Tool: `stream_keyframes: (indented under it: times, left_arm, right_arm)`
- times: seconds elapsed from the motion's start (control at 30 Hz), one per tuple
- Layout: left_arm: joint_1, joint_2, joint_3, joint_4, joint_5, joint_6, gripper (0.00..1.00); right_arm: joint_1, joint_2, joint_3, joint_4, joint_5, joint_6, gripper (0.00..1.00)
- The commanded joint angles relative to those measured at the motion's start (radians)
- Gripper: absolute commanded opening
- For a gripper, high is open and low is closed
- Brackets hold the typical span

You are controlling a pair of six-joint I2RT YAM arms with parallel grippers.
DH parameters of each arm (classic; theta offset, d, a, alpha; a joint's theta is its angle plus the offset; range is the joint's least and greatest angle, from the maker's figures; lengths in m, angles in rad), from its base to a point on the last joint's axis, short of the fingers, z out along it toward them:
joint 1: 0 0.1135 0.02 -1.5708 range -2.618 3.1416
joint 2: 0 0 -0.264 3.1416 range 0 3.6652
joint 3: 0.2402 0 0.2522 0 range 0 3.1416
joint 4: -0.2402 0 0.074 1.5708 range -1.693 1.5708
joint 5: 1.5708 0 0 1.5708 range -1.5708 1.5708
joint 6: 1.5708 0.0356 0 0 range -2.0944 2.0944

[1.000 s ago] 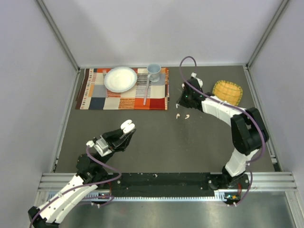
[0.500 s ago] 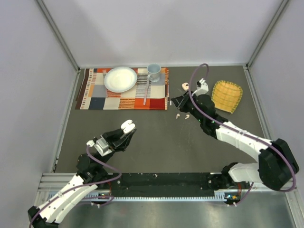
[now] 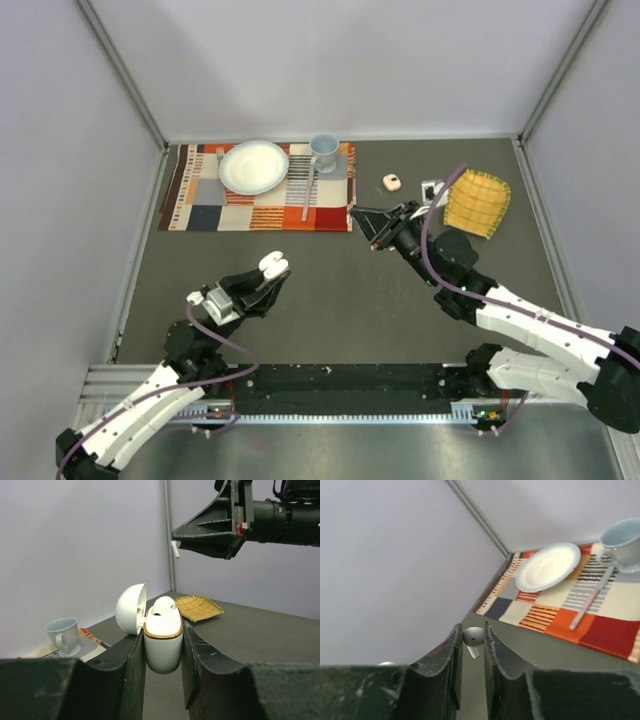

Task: Insert the wireless bluetooth earbuds into the charging case
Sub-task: Insert the left earbud into the left side groove of the charging case.

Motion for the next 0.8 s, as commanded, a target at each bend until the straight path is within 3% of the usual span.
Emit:
stream_keyframes:
  times: [0.0, 0.53, 0.77]
  left_arm:
    - [-0.001, 0.015, -0.056, 0.079, 0.016, -0.005, 0.00]
    - [0.001, 0.087, -0.053, 0.138, 0.042, -0.005, 0.00]
    - [-0.001, 0.112, -0.053, 0.161, 0.054, -0.005, 0.00]
  right_arm:
    - [0.076, -0.039, -0.018, 0.113, 0.039, -0.070, 0.00]
    - [0.387, 0.070, 0.037, 0.289, 0.110, -0.276, 0.00]
    - [0.461, 0.159, 0.057, 0.388, 0.119, -0.294, 0.00]
